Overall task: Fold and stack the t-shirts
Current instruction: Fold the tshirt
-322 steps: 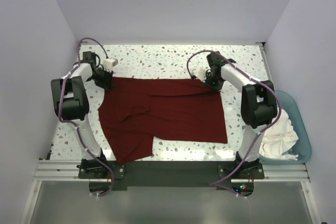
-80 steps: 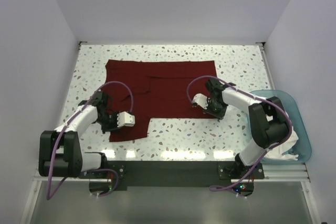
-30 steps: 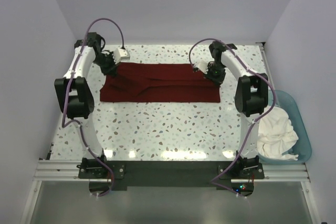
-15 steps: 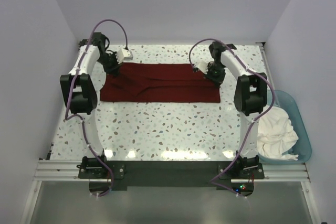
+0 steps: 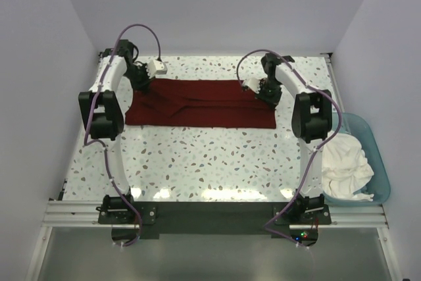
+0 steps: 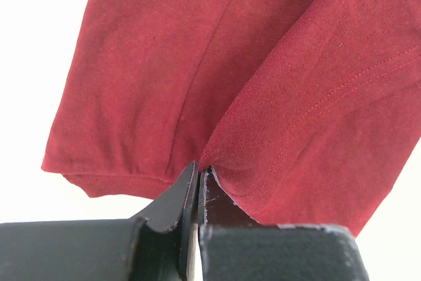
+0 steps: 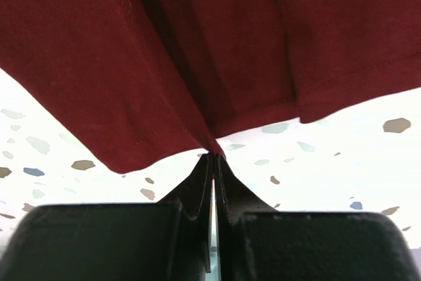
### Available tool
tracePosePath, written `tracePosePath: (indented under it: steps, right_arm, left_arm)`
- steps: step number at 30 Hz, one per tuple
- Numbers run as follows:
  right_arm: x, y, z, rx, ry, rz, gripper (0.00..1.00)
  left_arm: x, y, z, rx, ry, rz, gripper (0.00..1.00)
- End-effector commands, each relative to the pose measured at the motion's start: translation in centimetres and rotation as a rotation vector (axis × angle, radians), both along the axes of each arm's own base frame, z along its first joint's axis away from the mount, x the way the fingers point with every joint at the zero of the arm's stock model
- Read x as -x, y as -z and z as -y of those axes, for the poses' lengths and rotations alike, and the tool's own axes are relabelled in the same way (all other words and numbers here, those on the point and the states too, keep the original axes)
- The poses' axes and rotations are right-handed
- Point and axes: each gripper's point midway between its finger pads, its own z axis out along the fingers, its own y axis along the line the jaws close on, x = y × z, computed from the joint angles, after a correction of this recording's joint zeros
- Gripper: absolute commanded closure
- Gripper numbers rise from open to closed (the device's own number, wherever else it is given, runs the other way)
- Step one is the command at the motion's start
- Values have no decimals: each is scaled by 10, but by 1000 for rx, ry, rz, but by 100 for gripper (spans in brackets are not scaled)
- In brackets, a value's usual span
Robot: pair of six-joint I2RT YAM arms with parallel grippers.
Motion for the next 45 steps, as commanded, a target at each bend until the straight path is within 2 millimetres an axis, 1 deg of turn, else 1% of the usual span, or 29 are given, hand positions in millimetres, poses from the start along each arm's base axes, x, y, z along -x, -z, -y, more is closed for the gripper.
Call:
tracePosePath:
  steps: [1,8,9,10,11,12,15,17,18,19,21,22,23,25,26,27,28,29,30,31,33,34,35,37,39,40,41,43,45]
  right_arm:
    - [-15,-8,8,25,-2,45,100]
    - [-18,-1,8,27,1,31,100]
    - [-19,-2,11,43,5,35,100]
    - [-19,-2,11,47,5,38,96]
    - [-19,-2,12,50,15,36,89]
    - [-21,-5,10,46,24,43,71]
    - [-29,-24,10,31,86,93,55]
    - [-37,-40,12,14,133,142,53]
    - [-37,-50,13,-2,178,159,53]
    - [-36,-56,13,-12,196,166,53]
    - [-26,-61,12,-18,240,151,54]
    - [-22,-68,5,-61,253,151,56]
    - [-14,-65,4,-68,272,130,58]
    - [-2,-65,-7,-118,309,95,62]
    - [6,-60,-11,-128,319,64,64]
    - [12,-56,-16,-135,332,43,66]
    - [15,-53,-19,-141,338,28,67]
    - [22,-45,-22,-149,345,-2,67]
    - [21,-40,-26,-157,358,1,68]
    - [27,-28,-26,-152,369,-24,68]
    - [27,-14,-28,-146,390,-34,69]
    - [28,-7,-27,-141,397,-43,70]
    - [33,8,-24,-110,411,-68,70]
    - [30,22,-20,-93,415,-57,70]
    - [34,41,-10,-37,415,-63,71]
    - [36,46,-7,-19,413,-63,72]
    - [44,53,-2,2,403,-81,72]
    - [46,55,5,29,390,-58,73]
    - [58,60,9,37,376,-77,74]
  left_arm:
    - [-19,-11,0,-9,-4,68,100]
    - [-23,-5,0,-18,-8,67,100]
    - [-23,-5,0,-17,-10,67,97]
    - [-24,-4,0,-12,-24,68,91]
    - [-27,-7,-1,-10,-35,74,83]
    - [-28,-10,0,-2,-47,80,68]
    - [-37,-31,-6,63,-138,101,55]
    - [-35,-51,-17,126,-227,102,53]
    - [-30,-56,-19,161,-276,79,50]
    - [-27,-61,-29,185,-319,75,49]
    - [-9,-67,-30,237,-374,32,48]
    - [-1,-68,-34,250,-395,17,48]
    - [15,-64,-30,270,-409,-20,48]
    - [29,-56,-29,284,-444,-51,49]
    - [46,-47,-26,287,-451,-90,49]
    - [48,-41,-24,296,-469,-95,50]
    - [61,-27,-21,302,-484,-139,51]
    - [65,-25,-19,308,-489,-148,51]
    - [66,-20,-18,313,-498,-156,52]
    - [73,-8,-18,310,-516,-185,52]
    - [71,6,-21,299,-551,-191,54]
    - [77,18,-21,290,-564,-218,54]
    - [80,29,-24,274,-580,-237,55]
    - [86,48,-28,240,-614,-261,57]
    - [90,60,-31,216,-633,-272,59]
    - [100,69,-30,204,-641,-298,59]
    - [106,72,-30,199,-642,-311,60]
    - [123,82,-29,179,-651,-340,62]
    - [133,83,-27,175,-653,-348,63]
